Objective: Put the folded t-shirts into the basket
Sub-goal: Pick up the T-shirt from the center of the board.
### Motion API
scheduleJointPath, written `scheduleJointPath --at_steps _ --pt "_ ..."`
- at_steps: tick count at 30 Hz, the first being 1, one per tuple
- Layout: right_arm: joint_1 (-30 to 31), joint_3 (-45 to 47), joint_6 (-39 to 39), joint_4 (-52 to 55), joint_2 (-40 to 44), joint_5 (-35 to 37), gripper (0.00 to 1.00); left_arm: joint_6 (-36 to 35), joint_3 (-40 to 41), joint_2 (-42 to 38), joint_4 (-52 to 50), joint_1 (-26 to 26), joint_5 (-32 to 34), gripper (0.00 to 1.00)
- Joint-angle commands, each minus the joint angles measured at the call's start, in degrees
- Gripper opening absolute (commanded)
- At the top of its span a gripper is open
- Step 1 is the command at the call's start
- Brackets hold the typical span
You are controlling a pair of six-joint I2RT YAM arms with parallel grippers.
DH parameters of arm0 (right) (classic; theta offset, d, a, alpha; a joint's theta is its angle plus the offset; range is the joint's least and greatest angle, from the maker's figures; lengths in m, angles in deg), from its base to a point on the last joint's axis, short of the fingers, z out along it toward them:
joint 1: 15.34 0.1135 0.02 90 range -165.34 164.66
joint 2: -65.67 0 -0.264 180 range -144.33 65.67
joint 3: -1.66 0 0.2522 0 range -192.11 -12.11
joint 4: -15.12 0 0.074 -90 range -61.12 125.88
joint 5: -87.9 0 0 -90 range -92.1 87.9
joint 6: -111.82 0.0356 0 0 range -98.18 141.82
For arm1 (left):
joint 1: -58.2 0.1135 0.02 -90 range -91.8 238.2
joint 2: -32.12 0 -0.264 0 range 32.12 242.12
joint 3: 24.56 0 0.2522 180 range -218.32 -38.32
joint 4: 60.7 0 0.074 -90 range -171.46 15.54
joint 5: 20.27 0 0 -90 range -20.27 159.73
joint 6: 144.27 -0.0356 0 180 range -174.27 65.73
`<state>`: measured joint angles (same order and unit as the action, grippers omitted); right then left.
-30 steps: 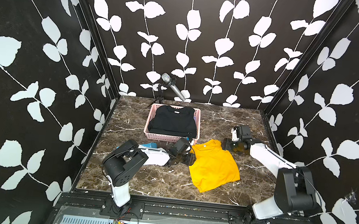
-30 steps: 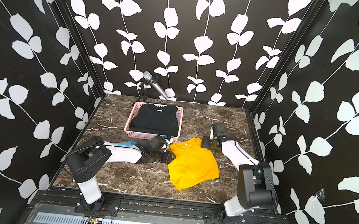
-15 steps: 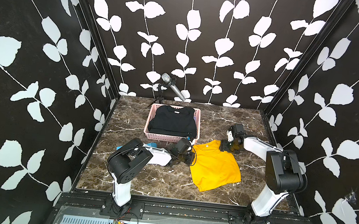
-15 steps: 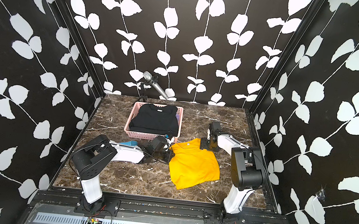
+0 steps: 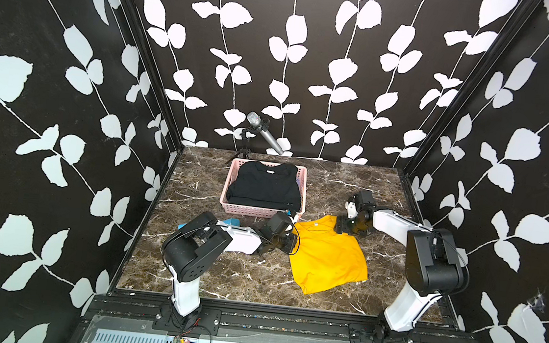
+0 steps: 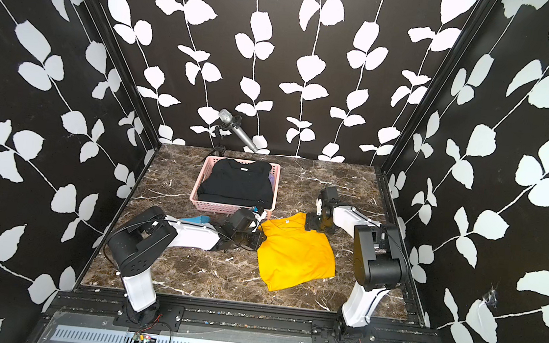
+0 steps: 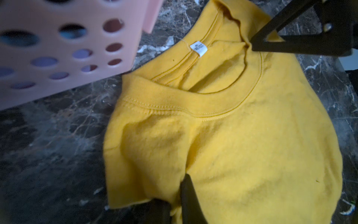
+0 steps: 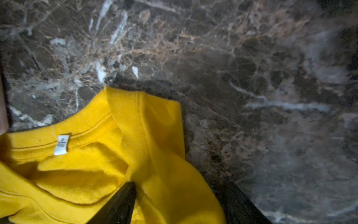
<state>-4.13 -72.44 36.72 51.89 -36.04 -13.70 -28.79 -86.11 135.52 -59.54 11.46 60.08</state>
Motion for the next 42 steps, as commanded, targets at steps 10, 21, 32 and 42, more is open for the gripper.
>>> scheduleJointPath --at_steps 10,21,32,42 --pt "-0.25 6.61 1.78 -3.66 0.82 -14.71 0.34 -0.10 2.21 -1.15 -3.13 2.26 -3.79 0.00" --pt "-0.23 13.53 7.96 -13.49 11.16 -21.74 0.00 0.46 2.66 -5.44 -5.29 3.32 -5.59 0.00" --pt "4.80 14.78 16.49 -16.97 29.06 -17.29 0.00 -1.39 0.22 -18.11 -11.39 3.27 -6.55 0.00" --pt "9.08 7.59 20.30 -16.28 35.03 -12.15 0.00 -4.47 -5.73 -27.48 -18.55 6.22 -5.23 0.00"
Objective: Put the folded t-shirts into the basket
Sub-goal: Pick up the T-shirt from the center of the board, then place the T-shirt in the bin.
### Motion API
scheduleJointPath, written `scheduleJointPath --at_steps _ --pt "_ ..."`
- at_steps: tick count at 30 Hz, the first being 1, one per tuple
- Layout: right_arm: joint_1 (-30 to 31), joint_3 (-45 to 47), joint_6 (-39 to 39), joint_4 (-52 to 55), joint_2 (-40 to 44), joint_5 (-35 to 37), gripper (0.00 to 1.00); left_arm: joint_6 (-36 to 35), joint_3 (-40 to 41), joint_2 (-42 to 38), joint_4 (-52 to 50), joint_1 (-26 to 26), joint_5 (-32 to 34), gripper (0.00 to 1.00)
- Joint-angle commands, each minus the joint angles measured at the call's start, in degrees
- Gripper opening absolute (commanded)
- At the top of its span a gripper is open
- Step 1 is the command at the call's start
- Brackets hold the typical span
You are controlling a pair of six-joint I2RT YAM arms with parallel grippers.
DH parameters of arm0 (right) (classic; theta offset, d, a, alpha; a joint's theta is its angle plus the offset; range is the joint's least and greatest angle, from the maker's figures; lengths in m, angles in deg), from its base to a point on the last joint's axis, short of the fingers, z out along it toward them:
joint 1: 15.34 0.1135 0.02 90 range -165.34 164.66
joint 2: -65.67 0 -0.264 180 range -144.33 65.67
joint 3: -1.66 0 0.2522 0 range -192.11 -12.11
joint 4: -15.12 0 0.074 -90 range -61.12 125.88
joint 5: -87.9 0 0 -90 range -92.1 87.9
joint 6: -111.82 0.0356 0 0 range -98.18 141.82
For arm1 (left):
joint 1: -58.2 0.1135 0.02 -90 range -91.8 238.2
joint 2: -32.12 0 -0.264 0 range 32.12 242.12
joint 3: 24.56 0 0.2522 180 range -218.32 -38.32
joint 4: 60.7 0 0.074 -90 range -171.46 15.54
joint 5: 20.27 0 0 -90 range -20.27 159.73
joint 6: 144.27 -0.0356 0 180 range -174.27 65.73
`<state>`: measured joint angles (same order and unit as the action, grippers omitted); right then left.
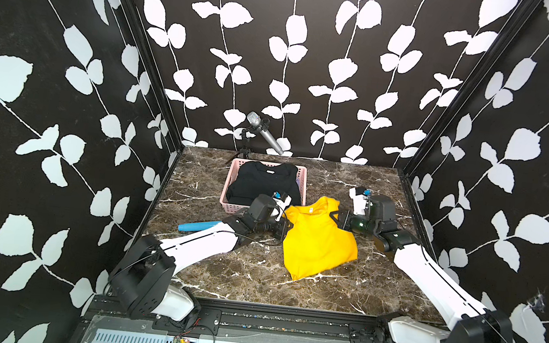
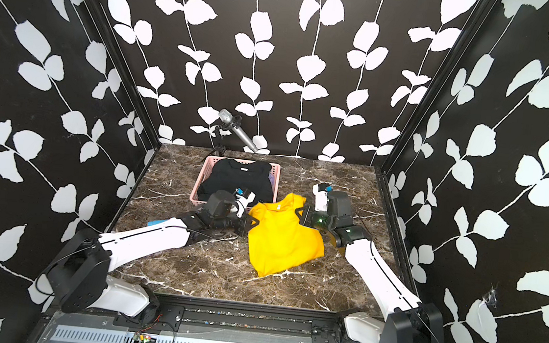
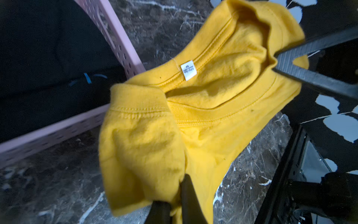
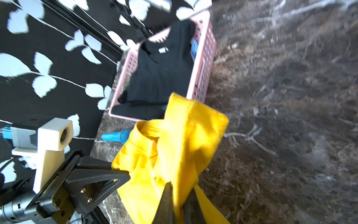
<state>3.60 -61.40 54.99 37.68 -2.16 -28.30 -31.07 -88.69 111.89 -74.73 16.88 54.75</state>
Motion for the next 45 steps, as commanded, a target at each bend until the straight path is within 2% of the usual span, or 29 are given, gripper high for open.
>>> scheduleJointPath --at_steps 1,12,21,27,31,37,45 --pt "1.79 -4.46 2.41 -2.41 1.12 2.83 0.00 -2.72 -3.80 -4.78 -4.34 2.55 0.58 0.00" --pt "9.01 -13.97 7.62 -10.06 -3.59 10.56 0.00 -7.70 -15.23 -10.40 -14.01 10.67 3.81 0.00" --pt "15.86 -27.10 9.79 -12.27 -14.28 14.82 0.00 -10.11 -26.02 -8.70 -20.71 19.96 1.57 0.00" --pt "18.37 -31.98 12.60 -13.98 -20.72 18.53 0.00 -9.96 -28.71 -6.44 -22.01 26.41 -0.72 0.00" --pt "19.20 -34.21 13.86 -14.50 -25.95 20.27 0.00 -9.47 -28.62 -4.06 -21.89 30.30 -2.98 0.00" --pt "19.14 -38.68 13.96 -13.41 -33.93 23.04 0.00 -9.74 -29.28 1.48 -21.63 33.45 -3.17 0.00" --pt "17.69 -49.26 10.10 -9.00 -46.17 25.92 0.00 -12.98 -37.41 14.74 -23.61 34.10 -0.19 0.00"
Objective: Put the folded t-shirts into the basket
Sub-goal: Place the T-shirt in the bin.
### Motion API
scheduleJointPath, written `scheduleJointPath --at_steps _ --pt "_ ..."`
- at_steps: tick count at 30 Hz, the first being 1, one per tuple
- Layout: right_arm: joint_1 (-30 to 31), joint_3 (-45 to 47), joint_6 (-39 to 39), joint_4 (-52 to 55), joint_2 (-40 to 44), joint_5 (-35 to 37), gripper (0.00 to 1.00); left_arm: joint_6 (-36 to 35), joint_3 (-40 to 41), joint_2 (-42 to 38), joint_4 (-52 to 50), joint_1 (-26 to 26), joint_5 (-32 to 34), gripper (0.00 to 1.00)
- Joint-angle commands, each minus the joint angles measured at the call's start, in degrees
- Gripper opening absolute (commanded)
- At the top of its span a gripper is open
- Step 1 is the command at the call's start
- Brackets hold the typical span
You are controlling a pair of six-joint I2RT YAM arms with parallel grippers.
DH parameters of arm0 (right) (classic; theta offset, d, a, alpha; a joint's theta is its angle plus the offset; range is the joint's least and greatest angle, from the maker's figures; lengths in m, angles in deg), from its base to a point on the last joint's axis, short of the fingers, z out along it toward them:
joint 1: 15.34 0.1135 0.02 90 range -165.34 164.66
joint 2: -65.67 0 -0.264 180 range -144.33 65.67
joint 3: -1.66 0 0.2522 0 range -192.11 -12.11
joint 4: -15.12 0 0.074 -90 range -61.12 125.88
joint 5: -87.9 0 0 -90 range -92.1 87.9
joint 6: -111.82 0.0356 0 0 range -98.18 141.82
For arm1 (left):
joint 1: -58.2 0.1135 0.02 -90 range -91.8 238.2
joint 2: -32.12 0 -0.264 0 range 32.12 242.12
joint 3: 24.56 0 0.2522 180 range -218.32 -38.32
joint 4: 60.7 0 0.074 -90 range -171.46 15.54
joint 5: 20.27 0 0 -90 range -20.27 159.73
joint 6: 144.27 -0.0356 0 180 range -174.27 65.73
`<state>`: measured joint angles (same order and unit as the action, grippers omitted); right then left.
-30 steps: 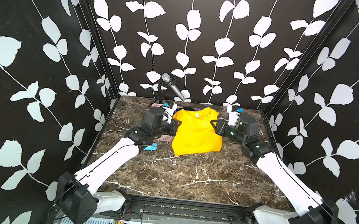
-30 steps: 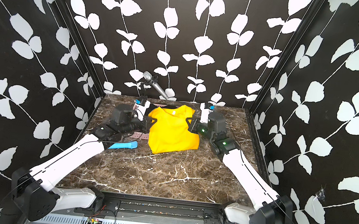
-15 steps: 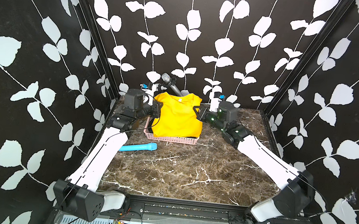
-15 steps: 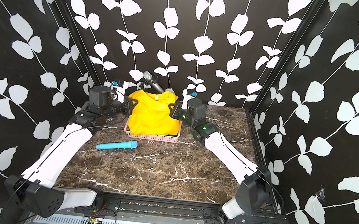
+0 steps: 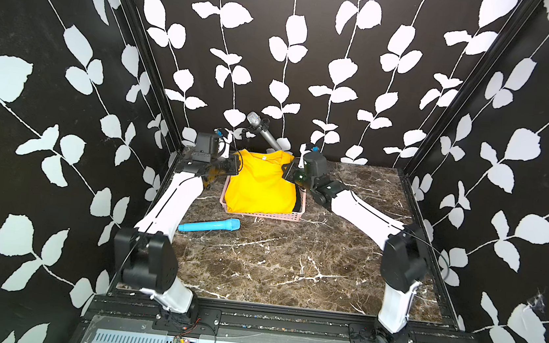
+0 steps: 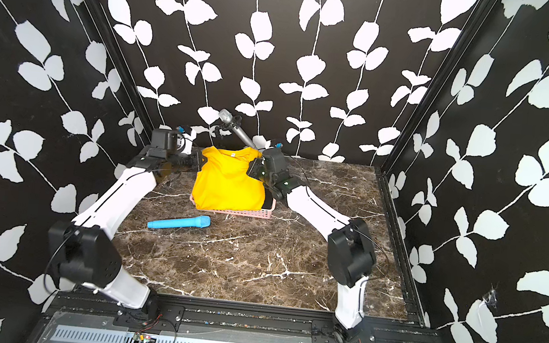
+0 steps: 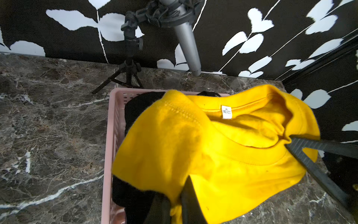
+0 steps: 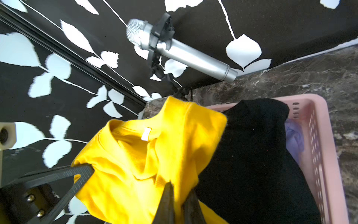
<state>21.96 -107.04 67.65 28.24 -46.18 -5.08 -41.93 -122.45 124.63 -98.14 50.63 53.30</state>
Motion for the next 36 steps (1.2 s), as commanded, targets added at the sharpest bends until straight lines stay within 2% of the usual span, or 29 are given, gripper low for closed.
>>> scheduleJointPath --at_steps 1,19,24,27,30,32,36 --pt "-0.77 -4.54 -3.52 0.86 -3.31 3.32 0.00 -2.54 -4.60 3.57 -0.22 0.30 1.52 0.00" --pt "-3.87 -16.27 -13.50 9.73 -17.66 10.73 0.00 -5.20 -14.64 24.55 2.61 0.33 3.51 0.00" --pt "-4.58 -22.40 -15.56 14.81 -22.90 11.22 0.05 -5.34 -15.41 27.42 4.28 0.36 4.93 0.00" --pt "-4.86 -24.09 -16.30 17.03 -24.84 12.48 0.10 -5.56 -16.54 29.27 3.41 0.34 5.66 0.09" --pt "-5.27 -24.53 -16.70 19.19 -25.31 14.04 0.18 -5.43 -16.44 30.28 2.56 0.35 6.66 0.25" --pt "-5.39 -24.14 -17.01 20.37 -24.49 15.30 0.24 -5.47 -16.08 30.32 2.10 0.35 7.31 0.32" --pt "-5.47 -21.70 -19.03 20.58 -20.95 17.29 0.34 -6.07 -16.65 29.12 -0.22 0.36 8.69 0.41"
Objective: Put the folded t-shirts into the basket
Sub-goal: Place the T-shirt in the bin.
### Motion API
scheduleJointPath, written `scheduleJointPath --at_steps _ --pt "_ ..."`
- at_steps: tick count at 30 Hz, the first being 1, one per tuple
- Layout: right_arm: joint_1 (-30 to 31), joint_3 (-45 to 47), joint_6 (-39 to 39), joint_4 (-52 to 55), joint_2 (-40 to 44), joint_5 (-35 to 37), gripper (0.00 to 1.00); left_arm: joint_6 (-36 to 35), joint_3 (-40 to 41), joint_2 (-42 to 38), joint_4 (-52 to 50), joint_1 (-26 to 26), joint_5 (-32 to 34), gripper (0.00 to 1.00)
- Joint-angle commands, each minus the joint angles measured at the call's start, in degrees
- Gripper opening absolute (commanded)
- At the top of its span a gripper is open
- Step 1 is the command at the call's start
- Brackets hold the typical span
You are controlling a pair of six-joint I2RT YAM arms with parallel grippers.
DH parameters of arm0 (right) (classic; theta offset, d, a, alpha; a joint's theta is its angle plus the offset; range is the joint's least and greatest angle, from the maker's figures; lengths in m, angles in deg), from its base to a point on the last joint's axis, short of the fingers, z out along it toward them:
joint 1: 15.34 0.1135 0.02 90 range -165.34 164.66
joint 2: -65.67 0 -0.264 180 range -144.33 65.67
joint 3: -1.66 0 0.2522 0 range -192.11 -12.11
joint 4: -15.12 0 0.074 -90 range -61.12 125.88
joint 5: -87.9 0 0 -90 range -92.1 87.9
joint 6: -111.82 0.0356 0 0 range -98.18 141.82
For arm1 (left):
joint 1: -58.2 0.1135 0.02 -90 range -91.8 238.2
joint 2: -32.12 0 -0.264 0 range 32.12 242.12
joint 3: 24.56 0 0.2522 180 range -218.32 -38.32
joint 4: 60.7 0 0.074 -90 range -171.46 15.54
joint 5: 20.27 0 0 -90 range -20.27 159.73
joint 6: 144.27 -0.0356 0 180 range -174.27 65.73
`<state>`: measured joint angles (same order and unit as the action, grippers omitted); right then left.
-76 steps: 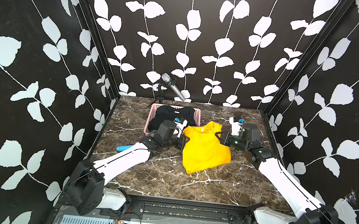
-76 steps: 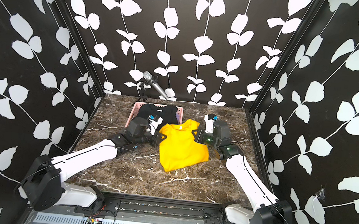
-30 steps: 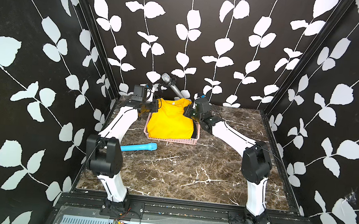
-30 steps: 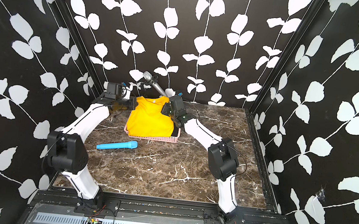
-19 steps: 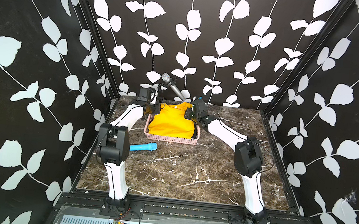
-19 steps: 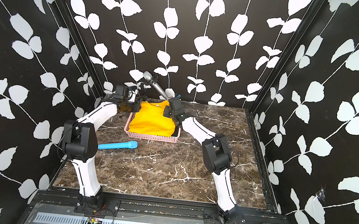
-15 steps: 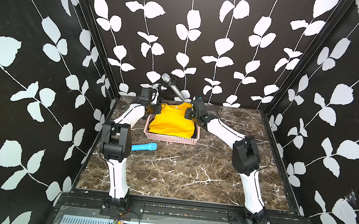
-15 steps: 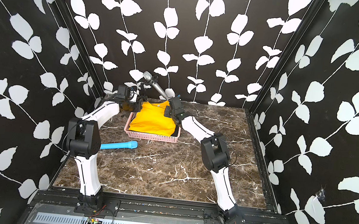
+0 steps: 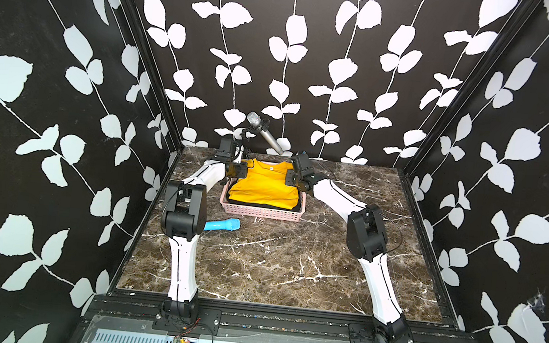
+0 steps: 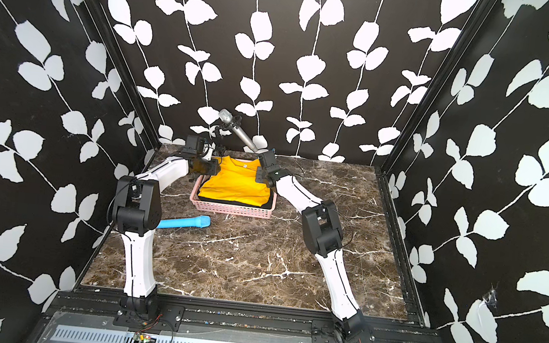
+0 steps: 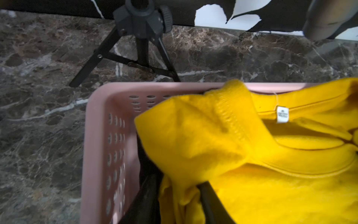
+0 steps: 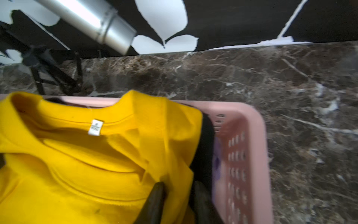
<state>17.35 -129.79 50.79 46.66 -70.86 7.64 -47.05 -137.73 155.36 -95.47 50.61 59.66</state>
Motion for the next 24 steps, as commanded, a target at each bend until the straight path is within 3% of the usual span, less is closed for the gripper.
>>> scheduleJointPath --at_steps 1,7,13,24 --pt "-0.93 1.64 -2.87 1.83 4.82 4.43 0.38 -1.06 -1.35 -2.38 -3.23 0.31 2.44 0.43" --pt "-1.03 4.25 -6.82 -0.80 10.49 -2.23 0.50 -0.41 2.36 -10.46 -2.09 0.10 3.45 0.53" --pt "-1.03 4.05 -7.92 -1.97 11.10 -8.50 0.50 0.40 5.69 -14.29 1.41 -0.38 -1.11 0.58" --pt "-1.09 -7.70 -6.08 0.94 0.20 -12.02 0.40 2.98 -2.07 -3.20 1.48 -1.49 -7.25 0.57"
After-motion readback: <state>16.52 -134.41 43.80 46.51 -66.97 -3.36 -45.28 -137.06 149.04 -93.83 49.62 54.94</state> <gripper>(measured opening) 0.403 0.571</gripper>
